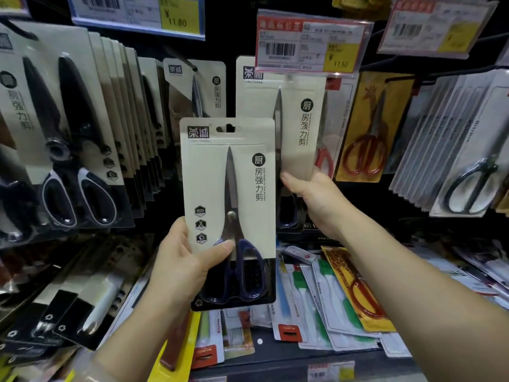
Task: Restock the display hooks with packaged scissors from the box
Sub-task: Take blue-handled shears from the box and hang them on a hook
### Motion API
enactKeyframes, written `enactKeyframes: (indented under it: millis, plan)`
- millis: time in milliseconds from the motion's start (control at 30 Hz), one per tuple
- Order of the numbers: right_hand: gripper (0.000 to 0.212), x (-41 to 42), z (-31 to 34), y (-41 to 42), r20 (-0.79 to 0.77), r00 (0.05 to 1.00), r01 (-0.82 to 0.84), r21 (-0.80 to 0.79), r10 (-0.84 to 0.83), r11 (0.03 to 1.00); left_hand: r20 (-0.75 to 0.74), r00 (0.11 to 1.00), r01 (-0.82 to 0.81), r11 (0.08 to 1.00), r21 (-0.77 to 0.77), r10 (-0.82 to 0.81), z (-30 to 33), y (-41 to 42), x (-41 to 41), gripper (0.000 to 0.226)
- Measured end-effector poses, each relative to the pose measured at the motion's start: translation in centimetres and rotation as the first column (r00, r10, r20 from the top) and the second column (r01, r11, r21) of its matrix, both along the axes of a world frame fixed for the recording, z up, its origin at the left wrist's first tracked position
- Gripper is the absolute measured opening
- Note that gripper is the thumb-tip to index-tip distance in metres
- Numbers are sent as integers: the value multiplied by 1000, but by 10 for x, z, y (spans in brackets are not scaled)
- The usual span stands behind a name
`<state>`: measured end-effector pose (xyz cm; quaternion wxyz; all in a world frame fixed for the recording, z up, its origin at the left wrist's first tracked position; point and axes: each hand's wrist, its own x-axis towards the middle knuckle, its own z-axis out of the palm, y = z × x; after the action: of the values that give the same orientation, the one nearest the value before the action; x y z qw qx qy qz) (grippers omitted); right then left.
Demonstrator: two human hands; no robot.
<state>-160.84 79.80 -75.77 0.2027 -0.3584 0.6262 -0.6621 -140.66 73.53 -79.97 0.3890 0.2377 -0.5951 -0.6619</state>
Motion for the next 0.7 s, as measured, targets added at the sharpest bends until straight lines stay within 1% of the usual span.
enactKeyframes:
  millis: [67, 200, 233, 333, 400, 500, 633, 700]
  plan:
    - [66, 4, -4, 1, 3, 1000, 18, -16, -18, 1000, -10, 1000, -2, 1000, 5, 2, -2, -2, 1, 38]
    - [65, 14, -7, 4, -11, 997, 70, -58, -71, 996, -17, 1000, 0, 1000, 21, 0, -5, -5, 2, 39]
    - [62, 16, -8, 5, -4, 996, 89, -74, -89, 993, -20, 1000, 1, 1000, 17, 0, -6, -6, 1, 39]
    - [36, 22, -7, 6, 0, 981, 195, -101, -196, 975, -17, 1000, 21, 1000, -1, -21, -9, -6, 1, 39]
    - [28, 23, -5, 7, -23, 965, 257, -102, -260, 961, -5, 999, 36, 999, -7, -36, -9, -5, 0, 38]
    - [34, 21, -3, 4, -54, 957, 281, -98, -287, 955, 1, 1000, 22, 1000, -12, -22, -7, -3, -3, 37]
    - [33, 17, -2, 1, -63, 952, 291, -123, -300, 949, -1, 1000, -27, 1000, -8, 27, -2, -4, -6, 35]
    - [40, 13, -2, -1, -66, 953, 286, -124, -295, 950, 3, 999, -37, 999, -6, 37, -1, -3, -8, 35]
